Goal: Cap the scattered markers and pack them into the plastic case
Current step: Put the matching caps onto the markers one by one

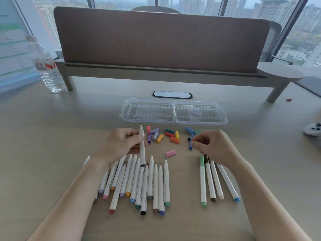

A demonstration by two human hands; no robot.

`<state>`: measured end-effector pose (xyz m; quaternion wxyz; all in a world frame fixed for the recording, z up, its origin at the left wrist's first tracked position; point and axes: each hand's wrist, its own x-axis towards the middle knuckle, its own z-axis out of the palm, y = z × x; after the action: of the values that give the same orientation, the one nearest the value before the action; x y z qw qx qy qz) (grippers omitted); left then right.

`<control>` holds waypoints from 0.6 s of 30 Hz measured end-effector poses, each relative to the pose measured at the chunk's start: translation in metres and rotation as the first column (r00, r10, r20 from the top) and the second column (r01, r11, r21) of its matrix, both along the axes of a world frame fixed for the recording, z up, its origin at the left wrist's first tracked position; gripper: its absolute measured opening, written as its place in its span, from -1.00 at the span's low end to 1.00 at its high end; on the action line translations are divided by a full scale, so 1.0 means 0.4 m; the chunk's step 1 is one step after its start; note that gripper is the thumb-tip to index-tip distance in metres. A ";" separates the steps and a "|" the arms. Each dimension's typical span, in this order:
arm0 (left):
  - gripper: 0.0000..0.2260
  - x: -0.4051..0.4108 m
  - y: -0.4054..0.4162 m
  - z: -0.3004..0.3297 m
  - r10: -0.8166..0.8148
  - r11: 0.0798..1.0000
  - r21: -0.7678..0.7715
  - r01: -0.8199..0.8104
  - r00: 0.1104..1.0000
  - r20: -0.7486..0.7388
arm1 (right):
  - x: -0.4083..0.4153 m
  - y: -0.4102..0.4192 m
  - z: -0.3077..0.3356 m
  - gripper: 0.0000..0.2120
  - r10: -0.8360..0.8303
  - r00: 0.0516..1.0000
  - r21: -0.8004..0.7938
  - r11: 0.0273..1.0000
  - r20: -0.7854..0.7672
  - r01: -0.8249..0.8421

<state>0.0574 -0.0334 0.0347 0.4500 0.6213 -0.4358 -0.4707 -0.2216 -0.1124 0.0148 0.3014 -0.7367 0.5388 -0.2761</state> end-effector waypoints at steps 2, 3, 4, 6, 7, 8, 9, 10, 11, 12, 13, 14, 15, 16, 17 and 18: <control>-0.89 -0.005 0.004 0.000 -0.014 1.000 -0.002 0.014 0.999 -0.040 | 0.017 -0.005 0.002 -0.89 -0.031 0.999 -0.018 0.999 0.023 0.031; -0.88 -0.009 0.005 0.000 -0.021 1.000 -0.009 0.021 0.998 -0.055 | 0.024 -0.007 0.002 -0.89 -0.048 0.998 -0.029 0.998 0.036 0.049; -0.88 -0.011 0.006 -0.001 -0.027 1.000 -0.012 0.026 0.997 -0.074 | 0.031 -0.009 0.001 -0.87 -0.066 0.996 -0.031 0.997 0.060 0.068; -0.88 -0.017 0.006 -0.004 -0.032 0.999 -0.016 0.030 0.992 -0.126 | 0.039 -0.013 -0.003 -0.80 -0.116 0.981 -0.004 0.993 0.155 0.118; -0.87 -0.021 0.007 -0.005 -0.032 0.999 -0.017 0.030 0.988 -0.149 | 0.040 -0.015 -0.007 -0.77 -0.147 0.967 0.022 0.989 0.209 0.146; -0.87 -0.026 0.008 -0.008 -0.032 0.999 -0.018 0.030 0.985 -0.168 | 0.037 -0.016 -0.009 -0.75 -0.181 0.950 0.054 0.983 0.255 0.173; -0.87 -0.032 0.009 -0.010 -0.037 0.999 -0.020 0.034 0.983 -0.182 | 0.032 -0.017 -0.011 -0.74 -0.213 0.932 0.088 0.977 0.292 0.196; -0.87 -0.040 0.010 -0.013 -0.046 0.999 -0.023 0.042 0.980 -0.191 | 0.024 -0.017 -0.012 -0.73 -0.239 0.915 0.121 0.970 0.324 0.211; -0.87 -0.049 0.012 -0.015 -0.055 0.998 -0.028 0.050 0.978 -0.199 | 0.016 -0.017 -0.012 -0.73 -0.258 0.902 0.144 0.965 0.346 0.220; -0.87 -0.057 0.013 -0.016 -0.062 0.998 -0.032 0.057 0.976 -0.209 | 0.008 -0.016 -0.011 -0.73 -0.267 0.895 0.154 0.962 0.358 0.226; -0.87 -0.066 0.013 -0.019 -0.067 0.998 -0.036 0.061 0.973 -0.221 | -0.001 -0.016 -0.011 -0.72 -0.271 0.893 0.152 0.961 0.359 0.230; -0.86 -0.073 0.014 -0.020 -0.073 0.997 -0.041 0.065 0.970 -0.231 | -0.008 -0.014 -0.011 -0.72 -0.270 0.894 0.142 0.962 0.358 0.234; -0.85 -0.079 0.014 -0.022 -0.079 0.996 -0.046 0.070 0.969 -0.236 | -0.015 -0.014 -0.012 -0.73 -0.270 0.894 0.133 0.962 0.357 0.237; -0.85 -0.084 0.014 -0.023 -0.086 0.996 -0.048 0.077 0.968 -0.234 | -0.021 -0.014 -0.012 -0.73 -0.272 0.894 0.126 0.962 0.356 0.243; -0.84 -0.086 0.014 -0.025 -0.091 0.995 -0.050 0.082 0.969 -0.229 | -0.027 -0.014 -0.014 -0.73 -0.277 0.894 0.119 0.961 0.351 0.251; -0.84 -0.088 0.015 -0.025 -0.096 0.995 -0.053 0.086 0.970 -0.225 | -0.032 -0.014 -0.013 -0.73 -0.282 0.895 0.114 0.959 0.345 0.258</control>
<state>0.0222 -0.0274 0.0246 0.4881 0.5331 -0.4194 -0.5492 -0.2344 -0.1179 0.0096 0.3768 -0.5821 0.5806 -0.4268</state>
